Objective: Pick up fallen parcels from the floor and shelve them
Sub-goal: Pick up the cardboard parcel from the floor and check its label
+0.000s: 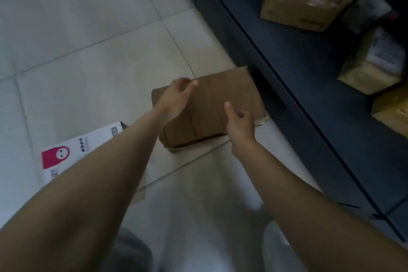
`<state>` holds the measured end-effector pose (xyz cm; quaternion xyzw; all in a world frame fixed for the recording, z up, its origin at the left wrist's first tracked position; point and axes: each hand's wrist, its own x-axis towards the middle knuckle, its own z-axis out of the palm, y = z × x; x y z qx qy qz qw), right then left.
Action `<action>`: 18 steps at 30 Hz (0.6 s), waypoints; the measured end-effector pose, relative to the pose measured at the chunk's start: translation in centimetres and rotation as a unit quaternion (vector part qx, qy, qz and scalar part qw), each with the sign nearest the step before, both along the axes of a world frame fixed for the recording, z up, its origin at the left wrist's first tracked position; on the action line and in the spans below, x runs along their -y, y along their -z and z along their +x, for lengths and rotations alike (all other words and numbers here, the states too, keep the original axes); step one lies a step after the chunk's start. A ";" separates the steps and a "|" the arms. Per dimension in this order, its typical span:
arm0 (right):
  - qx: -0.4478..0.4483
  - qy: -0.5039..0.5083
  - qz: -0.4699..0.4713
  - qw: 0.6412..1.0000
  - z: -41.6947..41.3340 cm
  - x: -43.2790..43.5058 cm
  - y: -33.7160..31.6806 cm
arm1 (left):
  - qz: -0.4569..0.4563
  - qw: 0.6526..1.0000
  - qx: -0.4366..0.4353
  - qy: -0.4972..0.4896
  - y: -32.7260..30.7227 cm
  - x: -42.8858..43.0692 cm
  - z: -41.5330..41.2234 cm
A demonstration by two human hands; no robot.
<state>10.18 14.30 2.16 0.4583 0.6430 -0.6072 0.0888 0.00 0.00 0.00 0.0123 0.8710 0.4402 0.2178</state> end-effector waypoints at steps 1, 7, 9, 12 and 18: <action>0.024 0.019 -0.010 0.999 0.1 -0.2 0.6 | -0.018 1.000 0.005 0.012 0.5 0.0 -0.4; 0.076 0.073 -0.157 0.982 0.8 -1.7 2.9 | -0.174 0.980 0.024 0.091 2.6 0.1 -3.0; 0.073 0.066 -0.178 0.979 0.5 -1.9 3.2 | -0.205 0.973 0.034 0.105 2.9 0.1 -3.7; 0.072 0.055 -0.189 0.978 -0.3 -2.0 4.0 | -0.281 0.951 0.039 0.119 3.2 0.2 -4.3; 0.032 0.039 -0.171 0.984 -1.7 -0.8 5.6 | -0.209 0.957 0.189 0.069 4.9 2.9 -1.4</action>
